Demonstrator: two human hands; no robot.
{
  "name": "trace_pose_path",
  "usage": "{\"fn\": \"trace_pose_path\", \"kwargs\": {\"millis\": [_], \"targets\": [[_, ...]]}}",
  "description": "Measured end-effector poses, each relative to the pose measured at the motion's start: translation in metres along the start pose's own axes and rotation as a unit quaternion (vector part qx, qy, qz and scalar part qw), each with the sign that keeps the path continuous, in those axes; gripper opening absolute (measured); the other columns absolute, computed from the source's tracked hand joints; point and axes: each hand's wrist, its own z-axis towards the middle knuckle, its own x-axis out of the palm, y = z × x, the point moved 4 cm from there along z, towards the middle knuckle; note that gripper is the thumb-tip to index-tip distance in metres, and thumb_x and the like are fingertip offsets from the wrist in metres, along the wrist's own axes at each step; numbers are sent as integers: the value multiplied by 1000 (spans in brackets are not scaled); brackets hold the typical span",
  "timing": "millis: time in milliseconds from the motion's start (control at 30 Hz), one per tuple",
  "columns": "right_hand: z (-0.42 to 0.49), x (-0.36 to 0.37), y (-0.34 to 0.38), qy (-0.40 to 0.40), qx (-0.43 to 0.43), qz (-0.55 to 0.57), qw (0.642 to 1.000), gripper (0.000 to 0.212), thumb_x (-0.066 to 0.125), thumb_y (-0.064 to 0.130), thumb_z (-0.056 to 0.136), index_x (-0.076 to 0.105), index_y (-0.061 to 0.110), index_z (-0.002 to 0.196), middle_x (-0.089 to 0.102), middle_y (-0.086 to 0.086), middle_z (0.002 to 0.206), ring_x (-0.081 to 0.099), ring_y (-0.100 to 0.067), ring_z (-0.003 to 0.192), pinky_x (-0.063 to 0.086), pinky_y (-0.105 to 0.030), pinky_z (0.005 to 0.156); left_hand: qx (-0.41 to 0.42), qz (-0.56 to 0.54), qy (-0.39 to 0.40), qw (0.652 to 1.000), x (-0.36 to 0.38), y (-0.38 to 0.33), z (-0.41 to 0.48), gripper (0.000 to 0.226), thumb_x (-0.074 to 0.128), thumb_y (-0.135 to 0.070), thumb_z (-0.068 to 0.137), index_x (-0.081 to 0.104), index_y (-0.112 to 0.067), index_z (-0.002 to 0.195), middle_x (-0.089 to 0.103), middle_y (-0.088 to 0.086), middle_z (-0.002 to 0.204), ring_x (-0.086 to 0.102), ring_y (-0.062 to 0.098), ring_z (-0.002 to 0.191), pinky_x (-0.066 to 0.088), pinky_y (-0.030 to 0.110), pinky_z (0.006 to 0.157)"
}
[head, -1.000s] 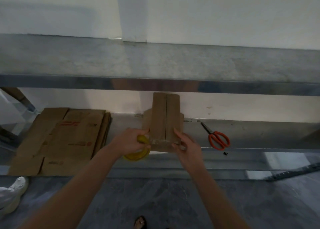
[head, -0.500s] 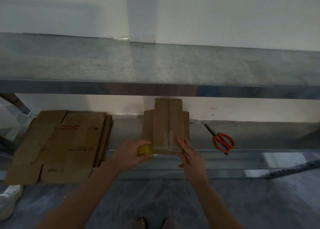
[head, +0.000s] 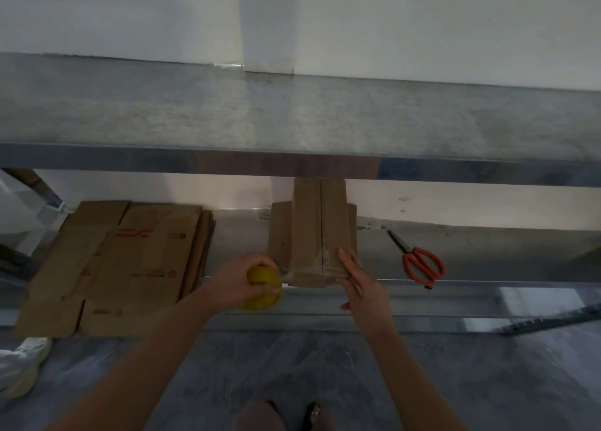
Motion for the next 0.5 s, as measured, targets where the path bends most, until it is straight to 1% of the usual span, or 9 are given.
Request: {"fn": "trace_pose_path", "kwargs": {"millis": [67,133,200,233,267,300,367,433,500], "targets": [[1,1,2,10,-5,-6,1000,60,55,13,99,39,57,137,29,17,154,65,2,96,60,-25,62,2,19,-11,1000,-3,2,0,27,77,-39,77,63,-39,100,61,-18,105,57,3,99,49,25,83],[1,4,4,15,-11,-10,1000,61,56,15,99,37,62,133,28,20,152,65,4,93,59,-23,60,2,98,-30,995,-5,4,4,32,74,-44,78,65,-29,106,61,-13,108,58,8,100,48,27,84],[0,7,6,8,-18,-9,1000,62,56,15,99,37,65,131,28,22,150,64,8,92,59,-22,57,-13,225,-41,973,-6,7,8,39,68,-51,81,63,-27,111,55,-13,112,57,10,100,46,27,78],[-1,8,7,4,-22,-9,1000,63,57,15,98,37,66,130,28,21,150,63,10,93,59,-22,57,-21,262,-44,964,-5,8,10,40,66,-53,81,63,-29,113,52,-14,114,57,11,99,45,27,75],[-1,8,6,1,-25,-10,1000,64,57,15,98,37,68,129,29,21,150,63,11,94,59,-23,57,-25,264,-41,963,-4,10,11,41,66,-53,81,63,-29,114,51,-14,114,56,11,99,46,28,75],[-1,8,6,-1,-24,-10,1000,66,57,16,98,37,71,128,29,21,150,63,10,93,59,-24,56,-24,241,-33,970,-2,12,12,41,68,-52,80,63,-28,113,51,-13,114,56,11,98,47,30,78],[-1,6,5,-2,-17,-9,1000,70,58,16,98,35,76,124,29,22,150,65,6,92,59,-25,55,-13,141,-18,990,0,20,9,41,76,-43,76,65,-25,111,55,-11,110,57,10,98,48,29,84],[-1,4,5,-4,-19,-18,1000,70,58,17,97,35,78,123,30,21,150,64,7,90,59,-24,53,-9,45,-15,999,-3,25,3,41,81,-35,74,64,-30,110,57,-14,109,56,6,101,46,20,84],[0,4,3,-9,-23,-22,999,68,58,16,97,37,74,125,32,19,151,64,9,83,56,-20,51,-11,-20,-2,1000,-8,28,-4,38,80,-33,75,62,-39,107,57,-16,110,55,-2,100,43,12,79]]}}
